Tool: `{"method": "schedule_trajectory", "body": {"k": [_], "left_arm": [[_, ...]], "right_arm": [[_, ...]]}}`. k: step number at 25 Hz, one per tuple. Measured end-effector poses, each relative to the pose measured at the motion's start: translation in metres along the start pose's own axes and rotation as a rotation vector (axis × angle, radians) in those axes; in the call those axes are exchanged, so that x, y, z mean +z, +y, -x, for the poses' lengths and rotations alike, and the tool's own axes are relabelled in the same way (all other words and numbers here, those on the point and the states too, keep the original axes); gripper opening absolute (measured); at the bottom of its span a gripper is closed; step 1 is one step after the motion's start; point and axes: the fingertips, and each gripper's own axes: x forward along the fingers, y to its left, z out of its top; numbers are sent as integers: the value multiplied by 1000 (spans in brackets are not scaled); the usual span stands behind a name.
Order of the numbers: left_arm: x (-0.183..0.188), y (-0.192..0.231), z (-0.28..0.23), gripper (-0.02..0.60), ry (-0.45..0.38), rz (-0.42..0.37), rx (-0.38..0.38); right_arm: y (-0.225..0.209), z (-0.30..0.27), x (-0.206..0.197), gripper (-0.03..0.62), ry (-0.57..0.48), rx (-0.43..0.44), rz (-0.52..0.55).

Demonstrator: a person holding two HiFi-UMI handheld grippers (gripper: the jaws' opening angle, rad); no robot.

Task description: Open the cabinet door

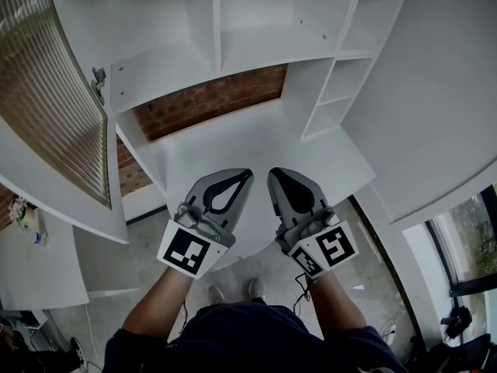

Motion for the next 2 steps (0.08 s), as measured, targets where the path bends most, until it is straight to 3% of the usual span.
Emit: {"method": "schedule_trajectory", "body": {"k": [2], "left_arm": [[-1,0,1,8,2,3,-1]], "right_arm": [[1,0,-1,28,1,-2,-1]]}}
